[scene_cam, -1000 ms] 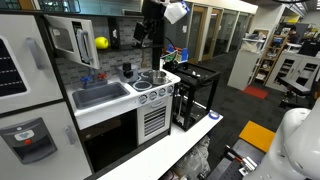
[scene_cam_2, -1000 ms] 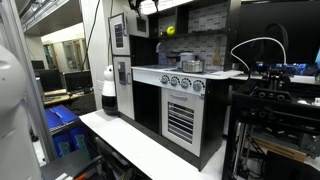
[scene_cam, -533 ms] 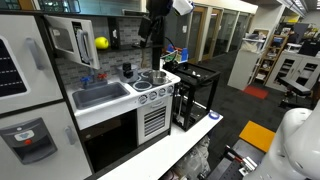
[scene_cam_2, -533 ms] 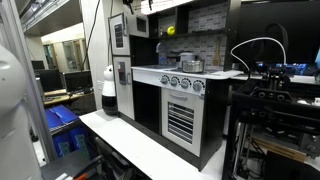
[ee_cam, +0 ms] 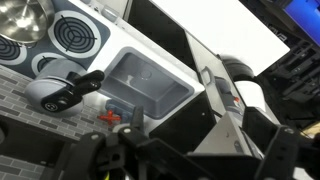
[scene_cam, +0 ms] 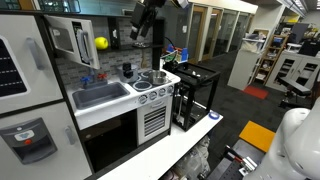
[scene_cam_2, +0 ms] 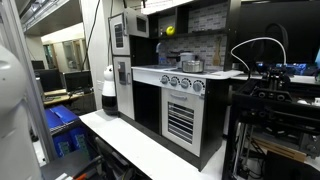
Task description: Put the artificial fruit inside the microwave and close the door
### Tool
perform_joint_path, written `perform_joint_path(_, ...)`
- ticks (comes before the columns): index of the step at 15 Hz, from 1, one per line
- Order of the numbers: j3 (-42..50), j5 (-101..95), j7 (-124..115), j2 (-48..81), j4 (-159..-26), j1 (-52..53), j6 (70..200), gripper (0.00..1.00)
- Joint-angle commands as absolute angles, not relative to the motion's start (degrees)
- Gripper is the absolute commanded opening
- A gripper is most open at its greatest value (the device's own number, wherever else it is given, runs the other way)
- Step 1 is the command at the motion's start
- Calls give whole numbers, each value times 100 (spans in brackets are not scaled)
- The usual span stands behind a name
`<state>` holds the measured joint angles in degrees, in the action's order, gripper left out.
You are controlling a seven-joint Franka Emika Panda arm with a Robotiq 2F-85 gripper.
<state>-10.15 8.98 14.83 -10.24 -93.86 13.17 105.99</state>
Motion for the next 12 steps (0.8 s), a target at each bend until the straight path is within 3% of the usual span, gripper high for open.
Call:
perform_joint_path(1,-1039,972,1529,-968,-9293,1295,10578,100)
perform_joint_path(12,-947,1135,2013,-765,-8904,1285,10454,100)
